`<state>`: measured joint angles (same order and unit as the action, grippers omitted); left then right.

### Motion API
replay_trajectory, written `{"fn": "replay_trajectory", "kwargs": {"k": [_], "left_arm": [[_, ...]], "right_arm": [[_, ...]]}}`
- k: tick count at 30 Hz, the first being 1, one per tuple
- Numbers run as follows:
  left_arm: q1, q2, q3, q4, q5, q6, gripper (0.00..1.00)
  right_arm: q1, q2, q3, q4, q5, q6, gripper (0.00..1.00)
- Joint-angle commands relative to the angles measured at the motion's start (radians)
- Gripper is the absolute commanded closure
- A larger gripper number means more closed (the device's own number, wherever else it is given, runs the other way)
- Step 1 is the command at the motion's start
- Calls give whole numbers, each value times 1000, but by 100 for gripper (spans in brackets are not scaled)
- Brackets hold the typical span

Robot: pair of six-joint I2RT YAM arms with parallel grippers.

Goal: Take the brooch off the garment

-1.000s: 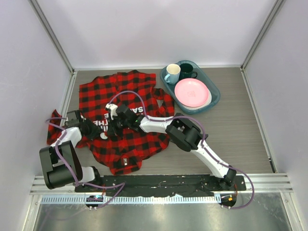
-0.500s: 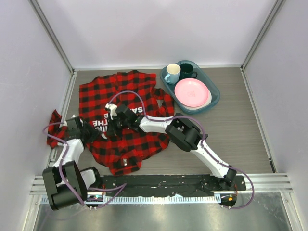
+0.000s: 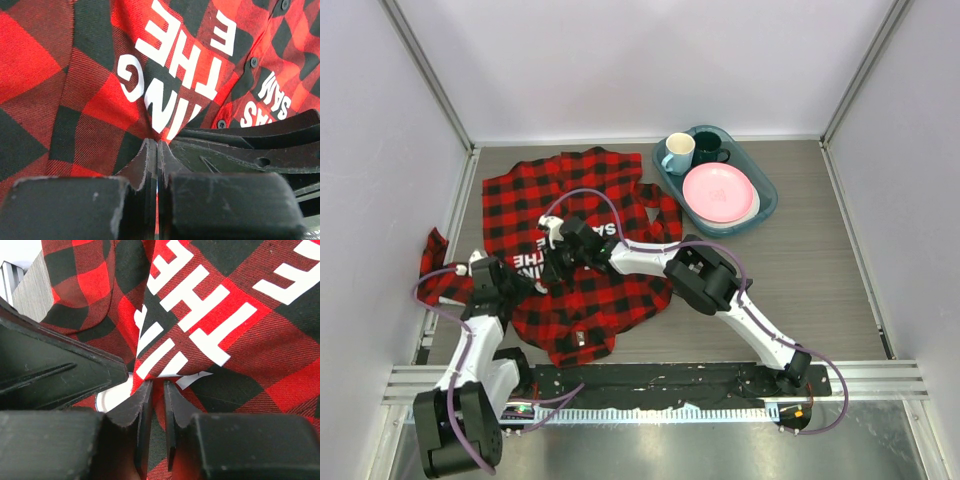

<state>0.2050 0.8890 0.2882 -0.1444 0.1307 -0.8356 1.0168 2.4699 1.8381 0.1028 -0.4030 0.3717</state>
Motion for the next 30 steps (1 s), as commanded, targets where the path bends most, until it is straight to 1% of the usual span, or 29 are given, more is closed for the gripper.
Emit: {"fn": "replay_trajectory", "kwargs": {"k": [1, 3, 5, 7, 9, 15, 19, 21, 22, 28, 30], "left_arm": [[-45, -87, -61, 31, -105, -83, 100], [-44, -148, -72, 28, -121, -91, 100], [-50, -173, -83, 23, -121, -94, 100], [-53, -188, -92, 16, -160, -99, 100], [-53, -183, -98, 26, -163, -102, 100], [-64, -104, -80, 63, -158, -92, 100], [-81, -93, -75, 69, -175, -79, 100], [-90, -93, -72, 69, -180, -74, 100], [-90, -93, -72, 69, -180, -76, 100], [-98, -99, -73, 78, -172, -68, 100], [-98, -110, -75, 72, -174, -71, 100]], "right_arm": [[9, -35, 38, -38, 32, -54, 78], [12, -39, 38, -57, 61, -89, 77], [14, -39, 47, -95, 76, -131, 76], [17, -40, 56, -143, 105, -155, 76], [19, -49, 41, -143, 121, -174, 77], [29, -89, -23, -114, 155, -227, 81], [35, -103, -39, -107, 135, -255, 89], [40, -104, -43, -107, 135, -269, 91], [45, -106, -45, -77, 138, -278, 92], [60, -104, -50, -58, 133, -303, 94], [57, -91, -27, -67, 154, -258, 93]]}}
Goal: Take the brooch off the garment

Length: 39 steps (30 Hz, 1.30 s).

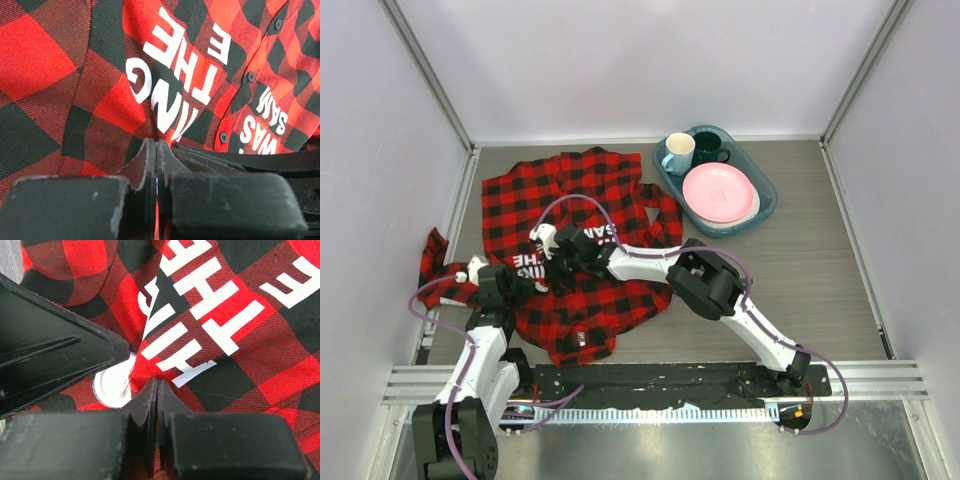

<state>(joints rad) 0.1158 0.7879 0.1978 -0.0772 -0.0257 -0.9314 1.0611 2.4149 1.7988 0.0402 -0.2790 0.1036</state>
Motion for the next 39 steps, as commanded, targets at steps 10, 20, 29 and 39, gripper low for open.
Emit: {"fn": "replay_trajectory", "kwargs": {"k": [10, 20, 29, 39], "left_arm": [[-8, -38, 71, -171, -77, -6, 100], [-7, -13, 126, -317, -105, -58, 100], [-7, 59, 147, -317, -68, -75, 100], [-8, 34, 149, -346, -66, -86, 100]], "right_arm": [[-32, -186, -53, -45, -58, 174, 56], [49, -227, -318, 246, 58, -142, 48], [94, -182, -273, 273, 107, -205, 49], [106, -114, -156, 224, 127, -243, 55]]}}
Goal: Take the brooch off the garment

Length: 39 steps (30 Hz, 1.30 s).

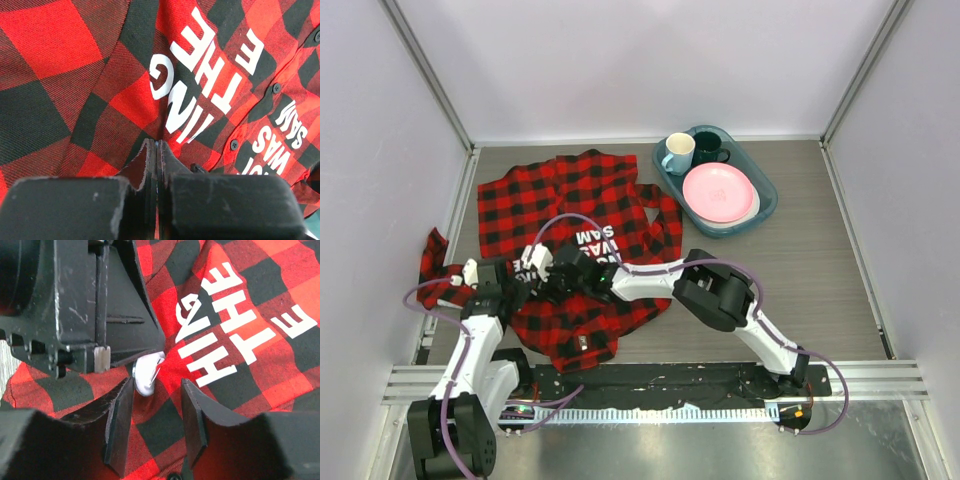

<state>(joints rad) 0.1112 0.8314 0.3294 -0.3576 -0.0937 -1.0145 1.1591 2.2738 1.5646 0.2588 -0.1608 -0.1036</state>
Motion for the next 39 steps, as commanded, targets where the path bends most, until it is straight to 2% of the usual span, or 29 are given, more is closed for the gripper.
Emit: {"fn": "replay_trajectory", "kwargs": {"k": [1, 9, 13, 14, 15, 17, 18, 19, 22, 23, 24, 31, 34, 39], "left_arm": [[-2, -8, 20, -69, 2, -1, 100], [-2, 6, 54, -99, 8, -6, 100], [-2, 2, 65, -121, 9, -10, 100], [-2, 0, 66, -126, 9, -16, 100], [-1, -6, 69, -130, 9, -21, 100], [5, -6, 91, -173, 23, -36, 91], [21, 1, 100, -187, 35, -39, 85], [30, 6, 118, -208, 54, -44, 74], [76, 28, 148, -239, 143, -55, 62], [91, 32, 154, -245, 164, -58, 61], [123, 37, 157, -250, 214, -64, 60], [214, 52, 146, -241, 334, -120, 61], [234, 63, 102, -187, 402, -185, 66], [245, 100, 76, -146, 402, -202, 73]], "right_arm": [[10, 35, 86, -1, 6, -38, 55], [24, 50, 87, 2, 1, -42, 60], [24, 67, 100, -4, 32, -39, 80], [25, 67, 95, 6, 46, -39, 91], [25, 67, 86, 17, 53, -41, 95], [25, 64, 57, 51, 78, -48, 99], [25, 62, 36, 60, 86, -53, 99], [25, 61, 22, 94, 93, -56, 99], [25, 53, -41, 169, 116, -77, 99], [25, 53, -57, 186, 119, -88, 99], [25, 56, -76, 197, 121, -94, 99], [50, 30, -163, 276, 158, -140, 99], [59, 33, -175, 295, 210, -154, 99], [67, 36, -181, 307, 227, -160, 99]]}}
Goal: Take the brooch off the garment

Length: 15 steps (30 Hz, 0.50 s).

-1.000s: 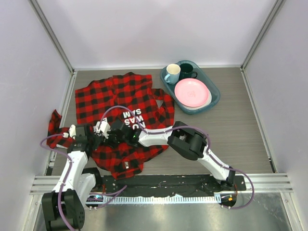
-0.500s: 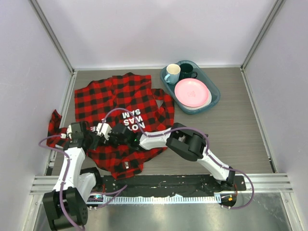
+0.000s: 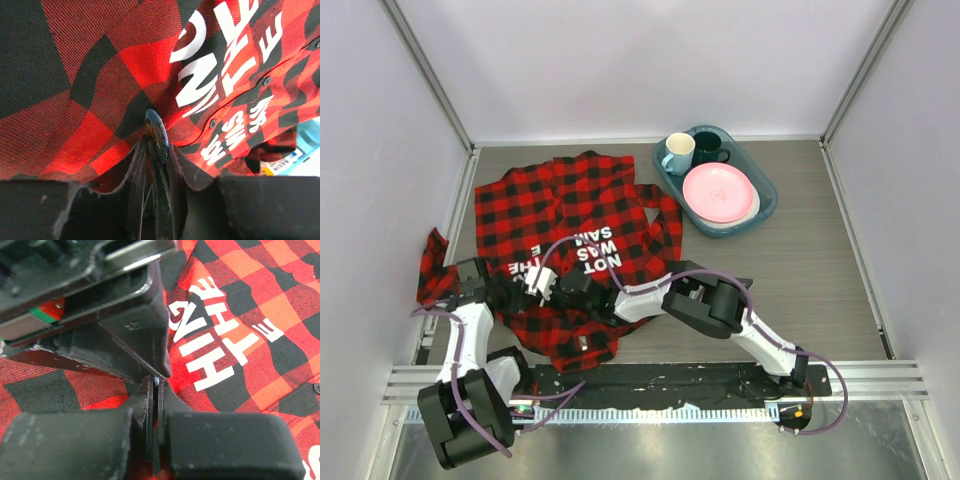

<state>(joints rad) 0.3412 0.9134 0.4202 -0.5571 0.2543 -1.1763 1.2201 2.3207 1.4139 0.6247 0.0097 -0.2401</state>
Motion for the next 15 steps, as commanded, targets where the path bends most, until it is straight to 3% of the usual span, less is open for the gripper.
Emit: {"fn": "replay_trajectory", "kwargs": {"k": [1, 6, 12, 15], "left_arm": [[13, 21, -15, 52, 51, -36, 74], [31, 2, -4, 10, 4, -17, 73], [84, -2, -23, 13, 8, 12, 66], [102, 18, -26, 48, 46, 27, 69]], "right_arm": [[6, -11, -30, -59, 59, -24, 99], [6, -12, -32, -59, 61, -27, 99], [6, -12, -35, -57, 61, -31, 99], [4, -15, -36, -63, 58, -36, 99]]}}
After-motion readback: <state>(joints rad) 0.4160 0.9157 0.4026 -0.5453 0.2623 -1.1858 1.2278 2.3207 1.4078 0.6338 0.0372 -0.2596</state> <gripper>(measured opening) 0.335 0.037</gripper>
